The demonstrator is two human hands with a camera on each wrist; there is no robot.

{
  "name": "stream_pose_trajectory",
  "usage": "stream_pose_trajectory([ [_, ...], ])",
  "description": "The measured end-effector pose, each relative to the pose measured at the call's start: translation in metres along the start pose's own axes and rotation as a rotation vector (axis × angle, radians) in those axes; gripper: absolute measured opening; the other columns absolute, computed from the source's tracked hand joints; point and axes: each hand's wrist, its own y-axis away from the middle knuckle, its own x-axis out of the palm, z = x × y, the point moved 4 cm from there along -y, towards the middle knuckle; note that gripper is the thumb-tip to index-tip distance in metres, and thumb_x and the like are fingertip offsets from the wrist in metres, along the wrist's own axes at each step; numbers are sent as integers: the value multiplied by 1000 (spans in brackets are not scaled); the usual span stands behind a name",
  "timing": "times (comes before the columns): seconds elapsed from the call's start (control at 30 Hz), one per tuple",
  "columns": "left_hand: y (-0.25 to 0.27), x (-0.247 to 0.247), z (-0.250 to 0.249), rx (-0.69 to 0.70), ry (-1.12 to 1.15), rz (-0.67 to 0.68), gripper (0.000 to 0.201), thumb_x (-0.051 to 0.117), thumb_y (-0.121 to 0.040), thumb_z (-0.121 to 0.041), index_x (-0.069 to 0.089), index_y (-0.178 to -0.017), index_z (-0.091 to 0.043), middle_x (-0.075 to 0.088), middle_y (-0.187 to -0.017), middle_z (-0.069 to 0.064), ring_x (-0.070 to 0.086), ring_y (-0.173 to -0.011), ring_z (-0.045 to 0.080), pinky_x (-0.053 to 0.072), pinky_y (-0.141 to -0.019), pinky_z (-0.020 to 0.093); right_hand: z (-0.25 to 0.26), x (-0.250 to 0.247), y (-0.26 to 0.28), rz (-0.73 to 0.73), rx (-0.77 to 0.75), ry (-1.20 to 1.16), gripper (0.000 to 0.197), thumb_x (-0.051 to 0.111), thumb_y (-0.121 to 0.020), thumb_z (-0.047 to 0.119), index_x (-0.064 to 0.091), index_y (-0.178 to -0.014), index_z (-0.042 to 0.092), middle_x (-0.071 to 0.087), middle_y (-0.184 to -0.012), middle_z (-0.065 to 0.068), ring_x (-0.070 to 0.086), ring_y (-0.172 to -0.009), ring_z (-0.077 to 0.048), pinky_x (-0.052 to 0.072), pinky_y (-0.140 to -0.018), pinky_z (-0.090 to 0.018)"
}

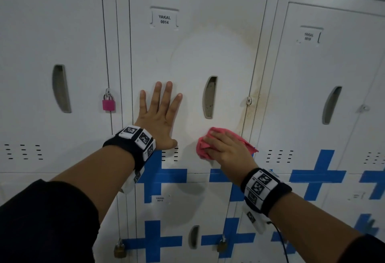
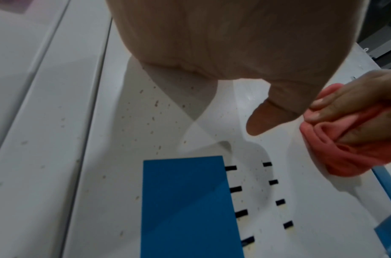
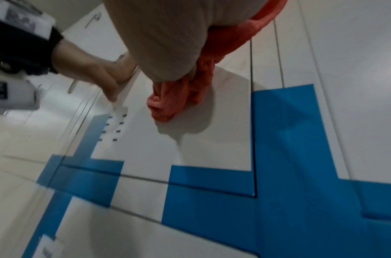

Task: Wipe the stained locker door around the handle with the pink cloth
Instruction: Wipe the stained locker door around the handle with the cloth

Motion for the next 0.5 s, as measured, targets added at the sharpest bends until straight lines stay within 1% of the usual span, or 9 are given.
stream_pose_trajectory([
  [0.07, 0, 0, 0, -8, -1, 5, 142, 66, -51, -67, -26, -148, -19, -36, -154, 14, -32, -141, 39, -17, -110, 66, -9, -14, -2, -90, 61, -26, 40, 41, -87, 11, 70, -114, 15, 65, -126, -3, 54, -124, -29, 36, -111, -49],
  [0.1, 0, 0, 0, -10, 2, 4, 142, 66, -51, -66, -25, -148, -19, -34, -154, 14, -31, -141, 39, -16, -110, 66, -18, -22, -4, -156, 124, -37, 37, 44, -89, 10, 70, -115, 15, 64, -127, -4, 53, -124, -28, 36, -112, -50],
  [0.13, 1, 0, -1, -12, 3, 2, 141, 66, -51, -65, -24, -149, -19, -32, -155, 15, -30, -141, 39, -15, -110, 66, -28, -29, -6, -233, 196, -51, 33, 51, -90, 7, 68, -117, 13, 64, -127, -5, 52, -125, -28, 36, -112, -49],
  [0.17, 1, 0, -1, -12, 4, 1, 141, 66, -50, -64, -23, -149, -18, -30, -156, 15, -29, -142, 39, -14, -111, 67, -38, -37, -9, -318, 270, -73, 34, 58, -88, 4, 66, -120, 11, 62, -128, -8, 50, -125, -30, 36, -111, -49],
  [0.2, 1, 0, -1, -11, 6, 1, 140, 66, -50, -63, -21, -150, -18, -28, -157, 15, -28, -142, 39, -13, -111, 67, -48, -45, -11, -398, 336, -103, 37, 61, -87, 2, 64, -124, 9, 61, -130, -11, 49, -125, -33, 37, -110, -50],
  [0.27, 0, 0, -1, -8, 4, 7, 139, 65, -50, -64, -22, -149, -18, -28, -157, 16, -28, -142, 39, -13, -111, 67, -61, -54, -17, -500, 428, -171, 44, 54, -88, -2, 59, -130, 7, 56, -134, -15, 45, -126, -36, 38, -109, -51],
  [0.33, 0, 0, -1, -6, -2, 16, 139, 64, -52, -66, -25, -148, -18, -32, -155, 16, -30, -141, 39, -16, -110, 66, -66, -53, -24, -514, 465, -230, 51, 51, -87, -8, 55, -135, 8, 51, -139, -16, 41, -131, -36, 37, -110, -52],
  [0.4, 0, 0, 0, -7, -4, 13, 141, 66, -52, -67, -25, -148, -18, -33, -155, 15, -30, -141, 39, -16, -110, 66, -63, -44, -25, -478, 475, -242, 58, 52, -84, -12, 52, -138, 9, 45, -146, -13, 34, -138, -34, 33, -114, -52],
  [0.5, 1, 1, 0, -11, -6, 2, 141, 67, -50, -64, -23, -149, -18, -28, -157, 16, -28, -142, 39, -13, -111, 67, -49, -22, -14, -449, 537, -240, 66, 56, -82, -14, 47, -142, 13, 31, -152, 1, 22, -145, -24, 24, -116, -45],
])
